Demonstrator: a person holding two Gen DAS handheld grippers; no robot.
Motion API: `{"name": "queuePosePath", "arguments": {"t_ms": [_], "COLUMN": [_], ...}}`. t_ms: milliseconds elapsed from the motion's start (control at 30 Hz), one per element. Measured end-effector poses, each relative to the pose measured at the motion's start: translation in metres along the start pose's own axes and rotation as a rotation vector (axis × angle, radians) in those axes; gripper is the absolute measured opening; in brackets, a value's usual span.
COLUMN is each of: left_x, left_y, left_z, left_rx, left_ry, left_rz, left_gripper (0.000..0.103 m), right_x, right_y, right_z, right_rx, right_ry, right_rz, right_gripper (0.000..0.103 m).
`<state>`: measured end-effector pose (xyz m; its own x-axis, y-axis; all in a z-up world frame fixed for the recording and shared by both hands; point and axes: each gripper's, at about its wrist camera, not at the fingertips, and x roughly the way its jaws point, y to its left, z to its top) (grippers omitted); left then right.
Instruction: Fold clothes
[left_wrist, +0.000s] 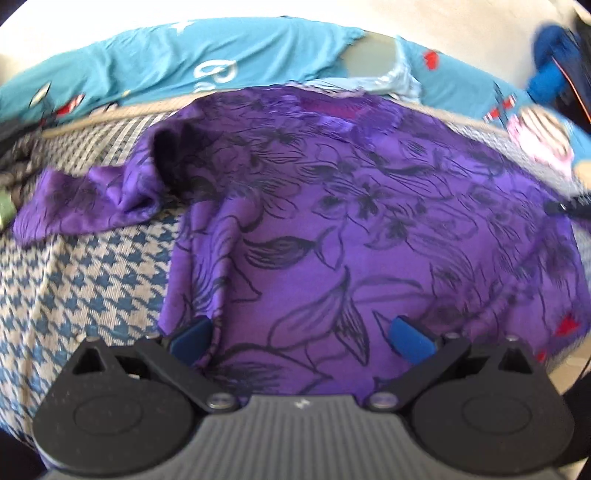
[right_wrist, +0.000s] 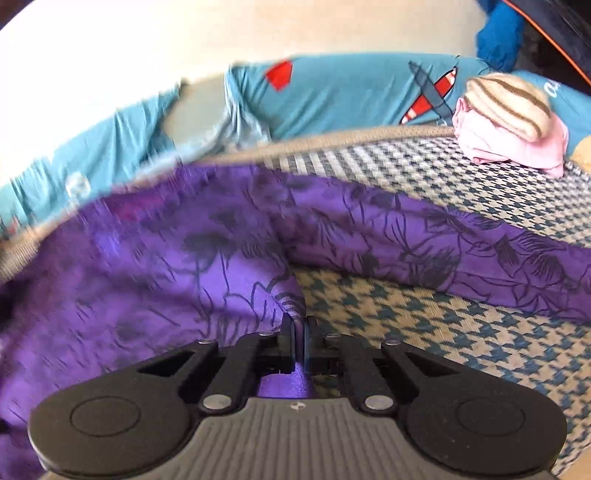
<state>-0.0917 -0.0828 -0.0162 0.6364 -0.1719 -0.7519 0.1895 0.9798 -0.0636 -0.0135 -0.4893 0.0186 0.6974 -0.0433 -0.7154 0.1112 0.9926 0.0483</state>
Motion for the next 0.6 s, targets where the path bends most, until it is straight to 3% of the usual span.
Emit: {"name": "queuePosePath", "arguments": {"t_ms": [167, 233, 400, 500, 600], "left_x": [-0.006, -0.007, -0.011, -0.013, -0.016], "left_y": [-0.011, -0.015, -0.027, -0.028, -0.025], "left_z": [-0.008, -0.011, -0.018, -0.018, -0.018], "left_rx": [0.055, 0.074, 0.121, 0.117, 0.091], "left_ry": [0.004, 0.024, 0.03, 0.032, 0.033], "left_rz": [-0.025, -0.058, -0.062, -0.078, -0.095], "left_gripper": [0.103, 0.103, 0.103, 0.103, 0.103], "right_x": [-0.006, -0.01, -0.022, -0.029, -0.035], "right_y": [-0.014, -0.021, -0.032, -0.037, -0.042], "right_z": [0.0, -0.002, -0.009, -0.015, -0.021], "right_rx": [0.093, 0.136, 0.192, 0.214, 0.237], "right_ry": [0.026, 0.027, 0.053, 0.076, 0.1], "right_rz": [0.025, 0.036, 0.074, 0.094, 0.115], "right_gripper": [0.006, 0.012, 0.023, 0.033, 0.037]}}
